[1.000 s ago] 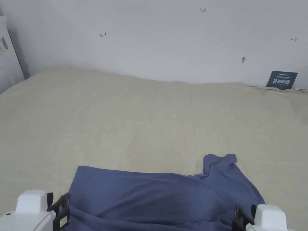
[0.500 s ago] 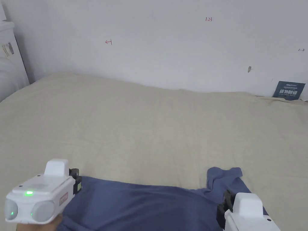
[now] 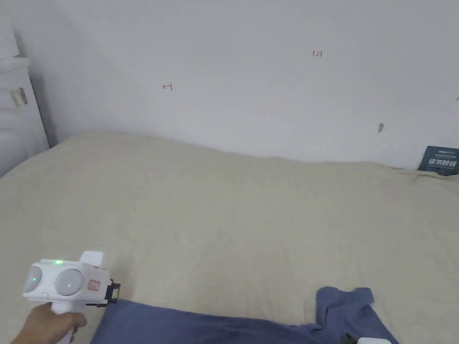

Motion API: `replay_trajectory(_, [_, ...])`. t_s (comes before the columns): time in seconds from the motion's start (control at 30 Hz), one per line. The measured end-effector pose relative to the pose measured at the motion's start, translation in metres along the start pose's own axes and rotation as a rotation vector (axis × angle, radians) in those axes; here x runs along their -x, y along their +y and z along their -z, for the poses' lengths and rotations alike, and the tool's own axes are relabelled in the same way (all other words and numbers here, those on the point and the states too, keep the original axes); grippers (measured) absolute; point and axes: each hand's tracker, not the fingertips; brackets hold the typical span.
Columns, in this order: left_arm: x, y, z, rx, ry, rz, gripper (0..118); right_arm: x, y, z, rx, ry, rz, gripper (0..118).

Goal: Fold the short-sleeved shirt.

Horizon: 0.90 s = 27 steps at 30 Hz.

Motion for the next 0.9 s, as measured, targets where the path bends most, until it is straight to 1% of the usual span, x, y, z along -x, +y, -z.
replay_trajectory(0.03, [-0.002, 0.004, 0.005, 0.006, 0.014, 0.007, 9, -0.001, -0.001, 0.001, 0.006, -0.004, 0.000, 0])
replay_trajectory(0.07, [-0.004, 0.005, 0.008, 0.030, 0.049, 0.014, 19, -0.002, -0.002, 0.002, 0.012, -0.006, -0.003, 0])
replay_trajectory(0.17, [-0.006, 0.003, 0.021, 0.120, 0.037, 0.028, 41, -0.006, -0.004, 0.005, 0.026, -0.012, -0.001, 0])
replay_trajectory(0.2, [-0.009, 0.002, 0.027, 0.158, 0.035, 0.035, 45, -0.008, -0.006, 0.005, 0.028, -0.012, 0.002, 0])
replay_trajectory(0.3, [-0.007, -0.003, 0.034, 0.132, 0.060, 0.047, 45, -0.012, -0.009, 0.007, 0.034, -0.017, 0.004, 0])
replay_trajectory(0.37, [-0.010, 0.001, 0.036, 0.143, 0.075, 0.044, 41, -0.015, -0.012, 0.008, 0.042, -0.024, 0.004, 0])
replay_trajectory(0.43, [-0.001, 0.003, 0.050, 0.150, 0.098, 0.079, 31, -0.018, -0.015, 0.009, 0.053, -0.025, 0.011, 0])
replay_trajectory(0.47, [-0.003, 0.003, 0.053, 0.148, 0.109, 0.114, 21, -0.019, -0.016, 0.009, 0.059, -0.029, 0.015, 0])
replay_trajectory(0.5, [-0.006, 0.004, 0.055, 0.140, 0.123, 0.157, 8, -0.021, -0.018, 0.010, 0.063, -0.032, 0.022, 0])
replay_trajectory(0.53, [-0.011, 0.001, 0.055, 0.126, 0.119, 0.175, 0, -0.022, -0.020, 0.010, 0.067, -0.032, 0.028, 0])
replay_trajectory(0.67, [-0.016, -0.004, 0.062, 0.127, 0.164, 0.220, 0, -0.031, -0.024, 0.011, 0.095, -0.042, 0.048, 0])
replay_trajectory(0.73, [-0.011, -0.007, 0.059, 0.103, 0.152, 0.210, 0, -0.039, -0.025, 0.013, 0.121, -0.062, 0.062, 0])
replay_trajectory(0.77, [-0.006, -0.007, 0.055, 0.085, 0.135, 0.178, 0, -0.044, -0.025, 0.014, 0.122, -0.065, 0.069, 0])
replay_trajectory(0.8, [-0.021, -0.013, 0.033, 0.055, 0.121, 0.158, 0, -0.052, -0.024, 0.015, 0.125, -0.065, 0.076, 0])
replay_trajectory(0.87, [-0.025, -0.019, 0.013, -0.004, 0.094, 0.140, 0, -0.065, -0.019, 0.021, 0.157, -0.088, 0.075, 0])
replay_trajectory(0.9, [-0.027, -0.023, 0.002, -0.034, 0.089, 0.157, 0, -0.075, -0.015, 0.027, 0.166, -0.092, 0.084, 0])
